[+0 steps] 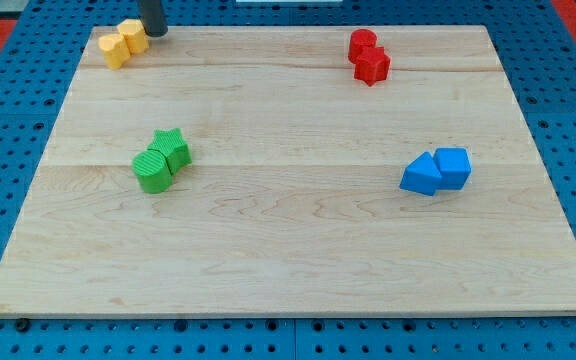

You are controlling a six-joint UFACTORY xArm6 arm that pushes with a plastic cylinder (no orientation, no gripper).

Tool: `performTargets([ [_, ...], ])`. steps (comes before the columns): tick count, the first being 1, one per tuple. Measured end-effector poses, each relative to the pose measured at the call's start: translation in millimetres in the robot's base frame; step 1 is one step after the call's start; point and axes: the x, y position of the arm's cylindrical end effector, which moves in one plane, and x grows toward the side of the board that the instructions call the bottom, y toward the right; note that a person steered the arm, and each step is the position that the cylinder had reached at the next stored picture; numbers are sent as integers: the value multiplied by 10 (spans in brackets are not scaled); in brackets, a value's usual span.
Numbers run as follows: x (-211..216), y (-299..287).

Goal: Move your arm closer to the green star

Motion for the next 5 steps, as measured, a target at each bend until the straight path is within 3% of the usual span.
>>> performTargets([
  [1, 430, 598],
  [3, 2093, 1451],
  [4, 2897, 1233],
  [5, 2944, 797],
])
